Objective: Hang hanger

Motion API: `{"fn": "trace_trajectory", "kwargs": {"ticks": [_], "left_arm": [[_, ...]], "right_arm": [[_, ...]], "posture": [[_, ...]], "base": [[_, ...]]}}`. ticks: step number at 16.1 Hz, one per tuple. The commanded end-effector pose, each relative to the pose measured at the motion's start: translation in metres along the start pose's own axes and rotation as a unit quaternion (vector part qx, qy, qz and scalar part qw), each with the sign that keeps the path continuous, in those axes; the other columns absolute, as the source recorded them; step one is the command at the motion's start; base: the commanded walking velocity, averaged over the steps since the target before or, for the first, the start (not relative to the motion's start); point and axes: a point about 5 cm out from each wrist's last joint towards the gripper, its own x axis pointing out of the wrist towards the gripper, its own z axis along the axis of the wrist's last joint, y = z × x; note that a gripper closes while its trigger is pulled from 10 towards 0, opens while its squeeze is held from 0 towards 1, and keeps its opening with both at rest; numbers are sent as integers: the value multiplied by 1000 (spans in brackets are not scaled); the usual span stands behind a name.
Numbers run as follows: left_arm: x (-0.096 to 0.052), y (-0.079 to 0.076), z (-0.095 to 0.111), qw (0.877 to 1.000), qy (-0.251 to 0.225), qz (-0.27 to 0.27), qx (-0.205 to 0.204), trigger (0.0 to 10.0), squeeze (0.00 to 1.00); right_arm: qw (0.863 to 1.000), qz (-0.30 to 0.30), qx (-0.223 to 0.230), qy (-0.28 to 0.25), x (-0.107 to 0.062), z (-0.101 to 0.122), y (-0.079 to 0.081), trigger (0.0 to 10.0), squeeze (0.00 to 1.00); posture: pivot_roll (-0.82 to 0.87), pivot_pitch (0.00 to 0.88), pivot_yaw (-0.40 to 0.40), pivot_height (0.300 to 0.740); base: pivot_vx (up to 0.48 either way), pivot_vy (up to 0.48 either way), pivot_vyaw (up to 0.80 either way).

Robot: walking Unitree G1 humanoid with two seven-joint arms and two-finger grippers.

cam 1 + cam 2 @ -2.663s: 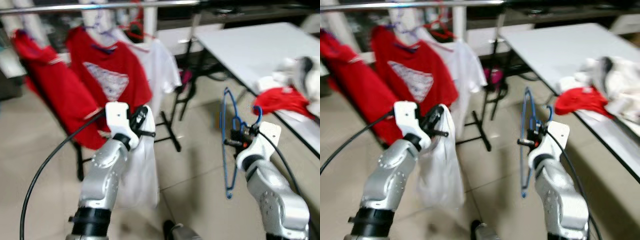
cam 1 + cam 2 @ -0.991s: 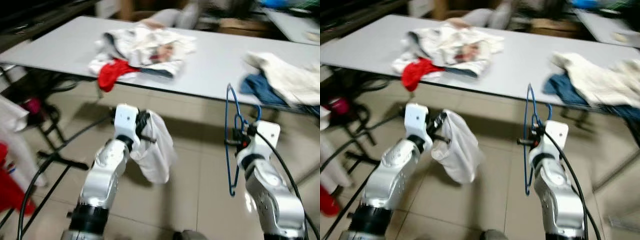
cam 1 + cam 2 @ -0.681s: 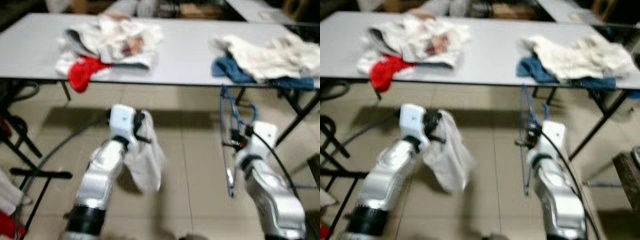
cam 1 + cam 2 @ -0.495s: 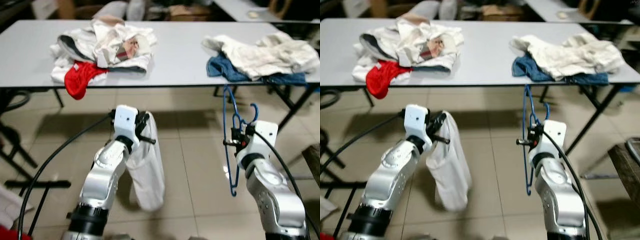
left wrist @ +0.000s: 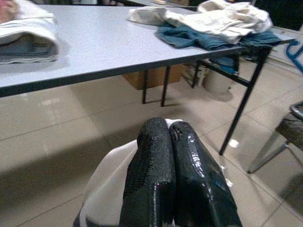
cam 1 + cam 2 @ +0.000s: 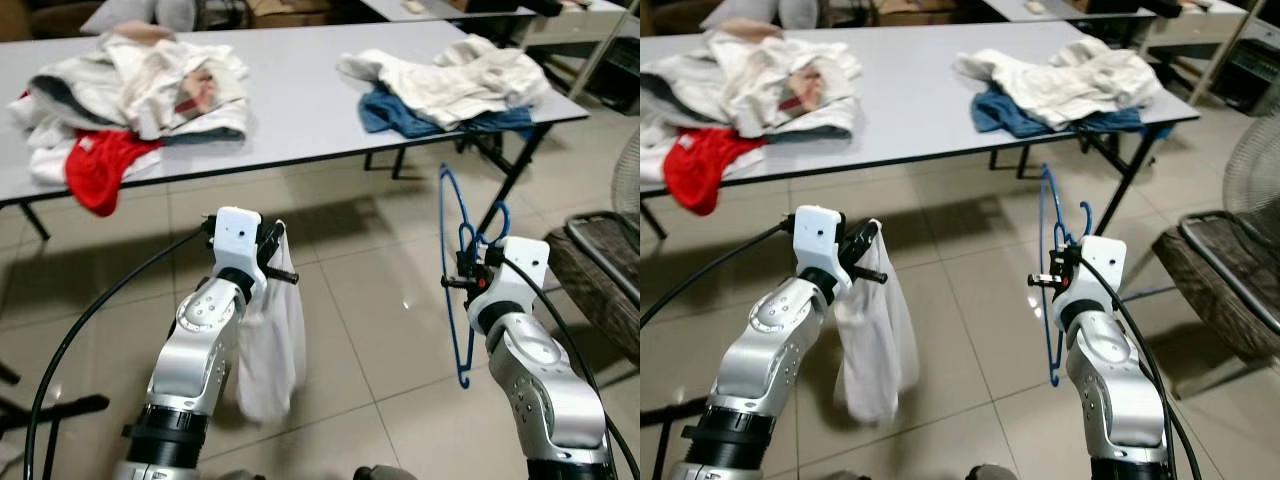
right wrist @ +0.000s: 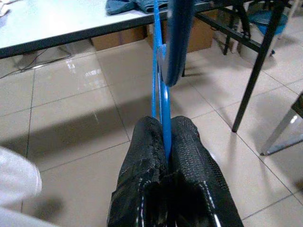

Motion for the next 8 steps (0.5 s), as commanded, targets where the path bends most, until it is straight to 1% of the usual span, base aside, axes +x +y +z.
{"fn": "trace_trajectory", "kwargs": {"ticks": [1,3,4,5,7,8], "left_arm": [[-2,-2,6,1000,-21,-7,10,10000,0],[-2,-4,10,999,-33,-16,12,10000,0],[-1,-4,13,999,-39,-16,11,10000,0],[-1,-4,17,999,-44,-20,15,10000,0],[-2,-2,20,998,-49,-19,16,10000,0],[-2,2,22,998,-54,-10,15,10000,0]], "right_arm": [[1000,1,-14,-13,-1,3,0,10000,0],[999,16,-24,-22,0,6,4,10000,0],[998,46,-41,-29,-1,9,9,10000,0],[995,70,-60,-32,-3,12,13,10000,0],[994,76,-75,-36,-4,13,15,10000,0],[992,86,-85,-41,-3,14,17,10000,0]], "posture": [[-45,6,-41,740],[-45,2,-39,740],[-45,10,-27,740],[-42,4,-33,740],[-43,1,-34,740],[-41,0,-38,740]], "base": [[0,0,0],[0,0,0],[0,0,0],[0,0,0],[251,0,800],[277,0,800]]}}
